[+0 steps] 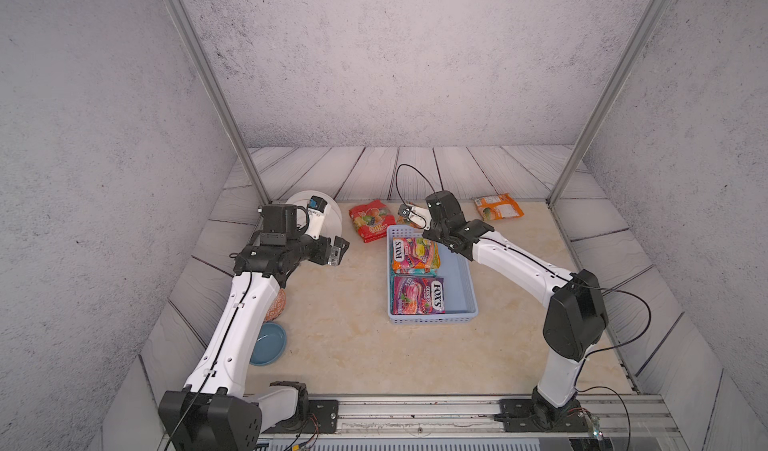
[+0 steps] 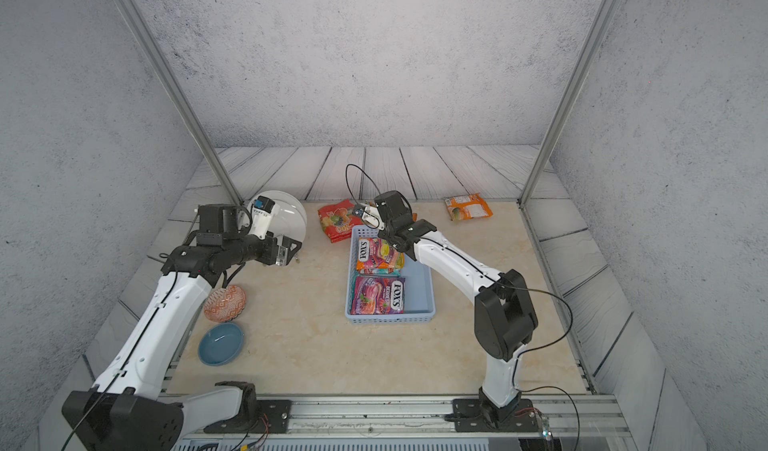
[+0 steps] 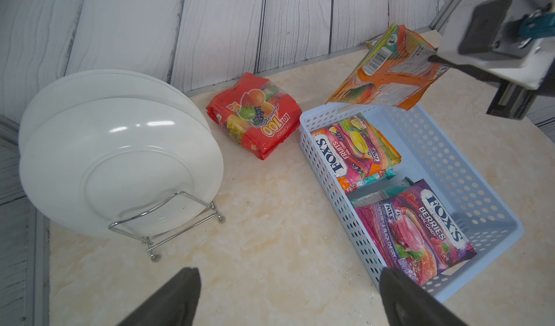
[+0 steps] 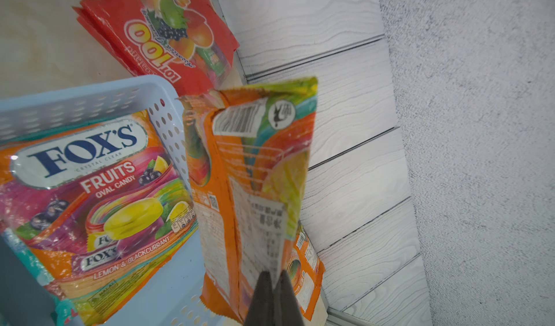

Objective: Put the candies in the basket
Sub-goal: Place the candy in the basket.

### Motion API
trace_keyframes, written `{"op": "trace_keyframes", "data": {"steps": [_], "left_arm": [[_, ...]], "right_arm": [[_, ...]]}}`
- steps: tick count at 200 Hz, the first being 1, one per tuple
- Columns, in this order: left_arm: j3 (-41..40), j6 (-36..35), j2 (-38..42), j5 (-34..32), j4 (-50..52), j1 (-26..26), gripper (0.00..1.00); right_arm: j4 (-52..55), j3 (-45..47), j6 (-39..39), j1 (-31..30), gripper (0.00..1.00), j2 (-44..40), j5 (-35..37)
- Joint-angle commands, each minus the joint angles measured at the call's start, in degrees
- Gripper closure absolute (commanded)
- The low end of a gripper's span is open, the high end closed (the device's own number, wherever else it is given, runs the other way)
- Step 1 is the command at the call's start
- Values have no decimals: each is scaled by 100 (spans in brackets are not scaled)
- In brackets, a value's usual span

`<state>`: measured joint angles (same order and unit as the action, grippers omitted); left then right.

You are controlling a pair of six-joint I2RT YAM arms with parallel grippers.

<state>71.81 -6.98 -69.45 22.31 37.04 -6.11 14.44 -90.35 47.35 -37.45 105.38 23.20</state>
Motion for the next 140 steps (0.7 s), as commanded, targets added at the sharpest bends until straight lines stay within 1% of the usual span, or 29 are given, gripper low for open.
{"op": "trace_keyframes", "data": {"steps": [1, 18, 44, 65, 83, 97, 117, 140], "left_arm": [[-36, 58, 19, 55, -34, 25, 0], [41, 52, 7, 52, 33, 28, 0], [-98, 40, -33, 15, -106, 23, 0], [33, 61, -55, 86, 12, 22, 0], [-75, 32, -67, 3, -71, 14, 0], [-110, 39, -78, 24, -120, 12, 0], [23, 51, -92, 72, -5, 8, 0], [-101, 36, -113, 6, -127, 9, 0]], "right_arm": [[-705, 199, 500, -107, 100, 259, 366], [-831, 208, 564, -131, 100, 382, 459], [-1104, 161, 707, -177, 100, 638, 783], [-1180, 145, 710, -192, 100, 752, 776], [-1271, 114, 732, -217, 100, 884, 831], [-1311, 138, 817, -262, 100, 932, 760], [-1167, 105, 598, -263, 100, 950, 565], [-1164, 103, 602, -283, 100, 1059, 499]]}}
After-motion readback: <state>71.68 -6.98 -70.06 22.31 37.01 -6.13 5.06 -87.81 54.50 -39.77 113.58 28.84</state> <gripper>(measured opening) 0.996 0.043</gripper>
